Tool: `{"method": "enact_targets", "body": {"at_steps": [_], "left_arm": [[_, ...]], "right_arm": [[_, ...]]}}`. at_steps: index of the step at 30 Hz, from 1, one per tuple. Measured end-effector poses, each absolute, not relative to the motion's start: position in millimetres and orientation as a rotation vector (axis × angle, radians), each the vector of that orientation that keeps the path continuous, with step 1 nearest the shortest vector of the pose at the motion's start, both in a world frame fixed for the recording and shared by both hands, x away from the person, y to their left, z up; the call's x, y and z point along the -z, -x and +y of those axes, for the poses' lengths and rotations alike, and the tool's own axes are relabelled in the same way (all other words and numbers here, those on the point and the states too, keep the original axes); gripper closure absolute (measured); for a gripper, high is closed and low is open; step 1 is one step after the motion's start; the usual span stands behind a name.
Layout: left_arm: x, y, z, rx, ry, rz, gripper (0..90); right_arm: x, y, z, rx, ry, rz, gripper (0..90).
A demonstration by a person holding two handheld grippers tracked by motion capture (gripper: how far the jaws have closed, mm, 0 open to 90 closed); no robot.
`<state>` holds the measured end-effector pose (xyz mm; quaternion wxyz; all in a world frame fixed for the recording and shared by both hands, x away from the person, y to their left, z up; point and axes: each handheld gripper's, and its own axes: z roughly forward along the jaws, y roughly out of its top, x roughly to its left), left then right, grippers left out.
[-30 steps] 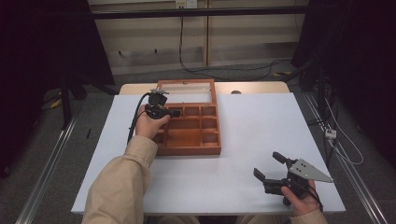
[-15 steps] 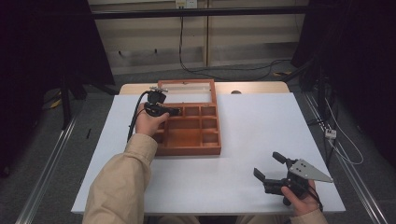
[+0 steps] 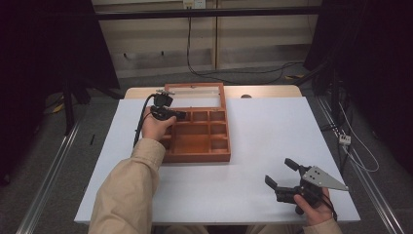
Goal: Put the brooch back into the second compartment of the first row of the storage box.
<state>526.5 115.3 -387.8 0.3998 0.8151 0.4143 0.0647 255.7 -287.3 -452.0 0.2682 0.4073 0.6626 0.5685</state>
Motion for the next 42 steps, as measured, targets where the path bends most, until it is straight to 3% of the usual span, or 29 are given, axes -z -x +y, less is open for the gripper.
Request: {"method": "enact_targets", "body": {"at_steps": [42], "left_arm": [[408,-540,115,-0.194,-2.078,1.119,89.5]], "right_arm": [[452,-256,-288,-1.543,-1.106,1.784,4.5]]}}
